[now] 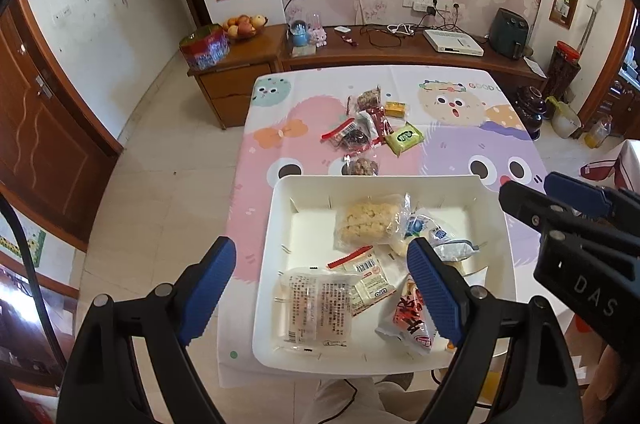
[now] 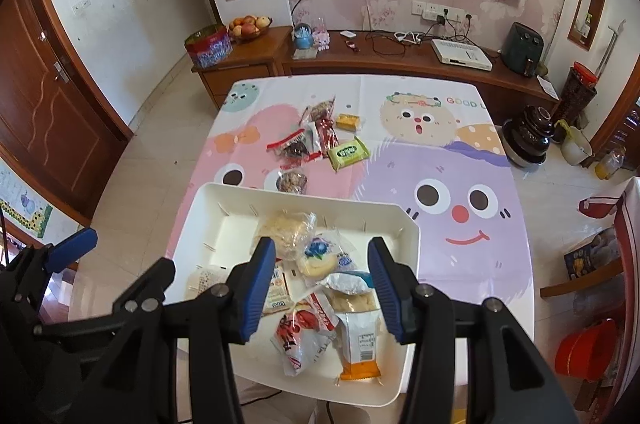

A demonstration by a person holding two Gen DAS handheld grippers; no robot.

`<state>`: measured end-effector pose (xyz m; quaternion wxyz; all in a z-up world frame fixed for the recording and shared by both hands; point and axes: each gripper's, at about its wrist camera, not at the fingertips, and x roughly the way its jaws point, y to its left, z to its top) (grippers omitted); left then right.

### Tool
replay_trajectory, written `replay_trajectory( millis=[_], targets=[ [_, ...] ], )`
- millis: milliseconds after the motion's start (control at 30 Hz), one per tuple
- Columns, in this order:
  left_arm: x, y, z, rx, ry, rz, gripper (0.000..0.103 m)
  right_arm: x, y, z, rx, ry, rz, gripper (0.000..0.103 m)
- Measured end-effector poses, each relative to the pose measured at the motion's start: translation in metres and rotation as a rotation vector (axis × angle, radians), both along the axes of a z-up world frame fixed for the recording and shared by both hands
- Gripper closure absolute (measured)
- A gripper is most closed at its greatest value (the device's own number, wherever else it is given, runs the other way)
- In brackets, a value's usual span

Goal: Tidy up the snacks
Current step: 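Reach both grippers to the remaining snacks on the tablecloth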

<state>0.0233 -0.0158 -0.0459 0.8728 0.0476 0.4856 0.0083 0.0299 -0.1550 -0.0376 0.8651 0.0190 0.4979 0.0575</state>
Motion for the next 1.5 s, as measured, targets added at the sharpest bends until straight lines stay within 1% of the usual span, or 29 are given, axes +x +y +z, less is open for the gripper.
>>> replay_trajectory(
  millis=[100,367,633,833,1067,1167,1233,1367,1500],
  targets=[
    [-0.002,0.001,0.003,0.000,-0.010,0.005,0.016,-0.001,0.004,0.004,-0.002,-0.013,0.013,0.054],
    [-0.007,0.015,0.004,-0.038,-0.013,0.052,0.016,-0.008,0.007,0.011,-0.013,-0.051,0.024,0.054],
    [-0.004,0.014,0.000,-0.061,-0.015,0.035,0.016,-0.008,0.003,0.015,-0.023,-0.059,0.007,0.054],
    [0.011,0.011,-0.004,-0.093,-0.033,0.020,0.016,0.000,-0.001,0.009,-0.056,-0.041,0.000,0.054],
    [0.047,0.005,-0.012,-0.088,-0.035,-0.044,0.016,0.022,-0.009,-0.007,-0.087,0.000,-0.014,0.054],
    [0.067,0.008,-0.012,-0.082,-0.036,-0.072,0.016,0.035,-0.011,-0.012,-0.084,0.022,-0.012,0.054],
    [0.085,0.012,-0.009,-0.070,-0.048,-0.085,0.016,0.050,-0.013,-0.015,-0.062,0.042,-0.010,0.054],
    [0.126,0.021,-0.003,-0.048,-0.067,-0.100,0.016,0.080,-0.015,-0.014,-0.067,0.030,-0.022,0.054],
    [0.170,0.024,-0.005,-0.051,-0.045,-0.150,0.014,0.123,-0.022,-0.016,-0.015,0.052,-0.040,0.054]
  ],
)
